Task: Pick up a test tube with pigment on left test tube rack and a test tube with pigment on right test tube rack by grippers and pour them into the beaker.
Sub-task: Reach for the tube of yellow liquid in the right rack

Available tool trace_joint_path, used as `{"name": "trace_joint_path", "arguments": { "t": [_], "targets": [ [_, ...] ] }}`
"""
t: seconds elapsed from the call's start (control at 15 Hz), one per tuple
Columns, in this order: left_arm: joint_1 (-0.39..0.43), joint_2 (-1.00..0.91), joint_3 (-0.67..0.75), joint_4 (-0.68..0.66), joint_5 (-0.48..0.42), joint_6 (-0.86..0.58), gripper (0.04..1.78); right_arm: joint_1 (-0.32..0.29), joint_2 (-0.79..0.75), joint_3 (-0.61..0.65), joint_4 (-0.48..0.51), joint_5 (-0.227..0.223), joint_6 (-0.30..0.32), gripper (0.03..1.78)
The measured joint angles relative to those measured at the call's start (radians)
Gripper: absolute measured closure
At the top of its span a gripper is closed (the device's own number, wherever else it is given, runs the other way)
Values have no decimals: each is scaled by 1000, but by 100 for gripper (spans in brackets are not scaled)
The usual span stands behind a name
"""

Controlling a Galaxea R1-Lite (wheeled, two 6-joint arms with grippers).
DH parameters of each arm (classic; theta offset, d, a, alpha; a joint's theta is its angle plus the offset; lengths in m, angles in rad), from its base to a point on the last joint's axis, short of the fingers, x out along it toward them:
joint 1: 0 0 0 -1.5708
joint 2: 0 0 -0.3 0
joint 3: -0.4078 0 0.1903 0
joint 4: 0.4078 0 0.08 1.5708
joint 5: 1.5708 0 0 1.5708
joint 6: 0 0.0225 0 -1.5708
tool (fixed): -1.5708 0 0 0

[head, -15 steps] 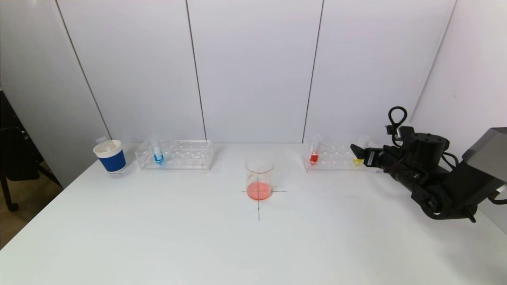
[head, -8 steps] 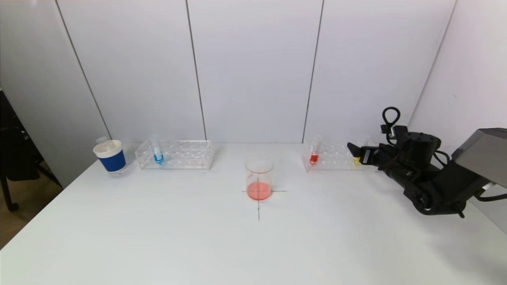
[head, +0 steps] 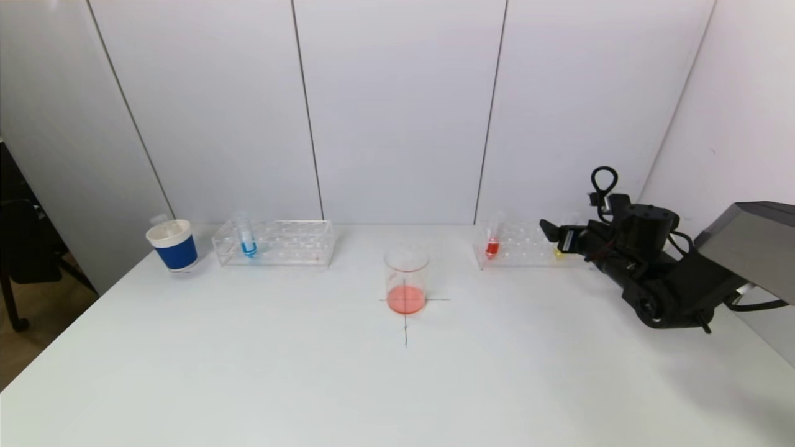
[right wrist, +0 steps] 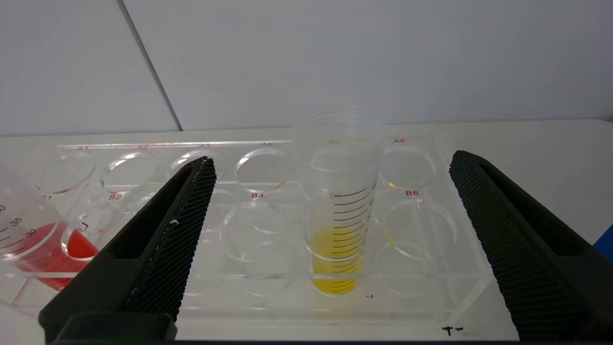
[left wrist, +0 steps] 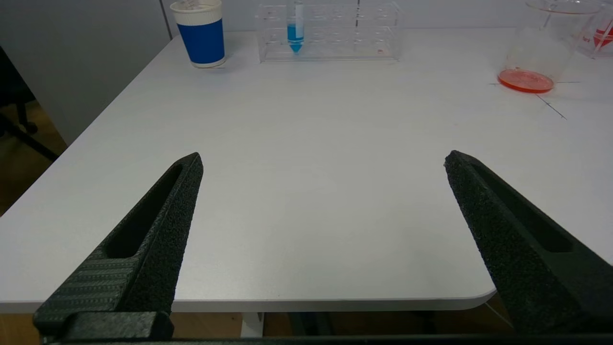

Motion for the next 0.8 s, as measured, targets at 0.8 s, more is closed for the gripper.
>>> {"name": "trace_joint_path", "arguments": {
  "t": [0.8],
  "targets": [
    [0,0,0,0,0,0,6,2,41,-71,11,-1,-13,4]
  ]
}}
